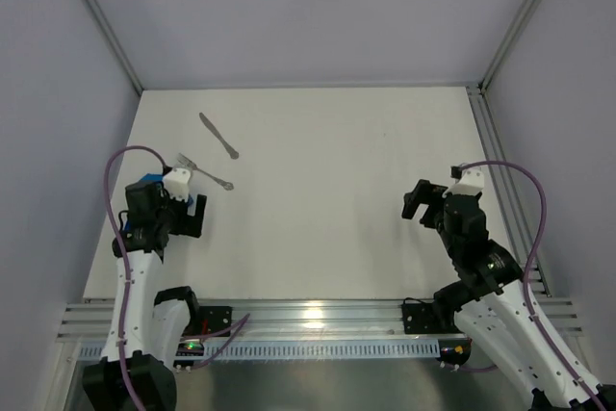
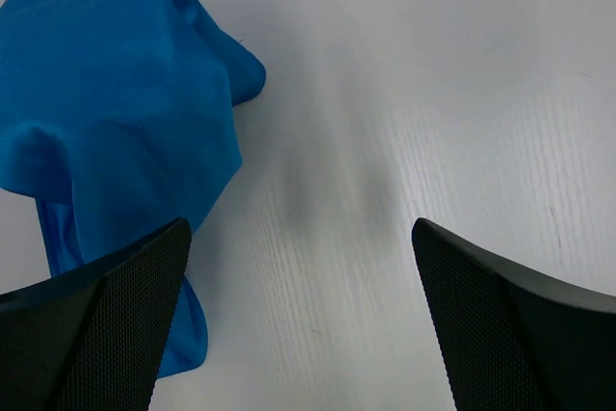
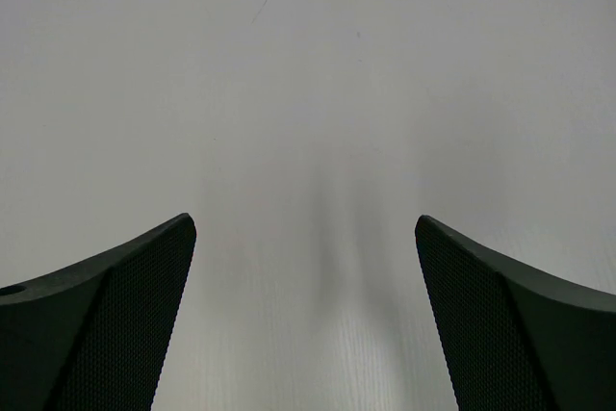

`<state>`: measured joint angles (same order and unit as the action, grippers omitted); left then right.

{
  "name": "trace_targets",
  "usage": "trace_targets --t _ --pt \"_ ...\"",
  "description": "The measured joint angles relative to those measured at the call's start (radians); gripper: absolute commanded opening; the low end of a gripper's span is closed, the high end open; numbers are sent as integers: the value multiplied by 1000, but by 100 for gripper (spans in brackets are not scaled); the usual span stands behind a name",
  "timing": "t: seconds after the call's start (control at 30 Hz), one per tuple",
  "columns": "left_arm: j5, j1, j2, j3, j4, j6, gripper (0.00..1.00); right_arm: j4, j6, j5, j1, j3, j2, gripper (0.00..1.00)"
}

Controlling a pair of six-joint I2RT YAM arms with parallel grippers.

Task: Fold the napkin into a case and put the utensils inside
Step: Pick up the crumpled napkin from the corner of the board.

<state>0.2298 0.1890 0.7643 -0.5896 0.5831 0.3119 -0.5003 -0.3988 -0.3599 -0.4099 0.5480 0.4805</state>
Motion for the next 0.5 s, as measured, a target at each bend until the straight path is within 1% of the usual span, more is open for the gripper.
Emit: trace_targets --t 0.1,0.2,0.3,0.4,0.5 --pt "-42 0 19 -5 16 9 99 26 5 8 0 18 41 99" --pt "-90 -1 77 -53 89 63 99 58 5 21 0 45 76 99" --pt "-175 -2 230 -155 154 87 99 95 4 39 0 61 97 100" --pt "-233 1 454 -268 177 98 99 125 3 58 0 67 122 100" --pt "-261 3 628 -288 151 112 99 134 3 70 0 67 143 99"
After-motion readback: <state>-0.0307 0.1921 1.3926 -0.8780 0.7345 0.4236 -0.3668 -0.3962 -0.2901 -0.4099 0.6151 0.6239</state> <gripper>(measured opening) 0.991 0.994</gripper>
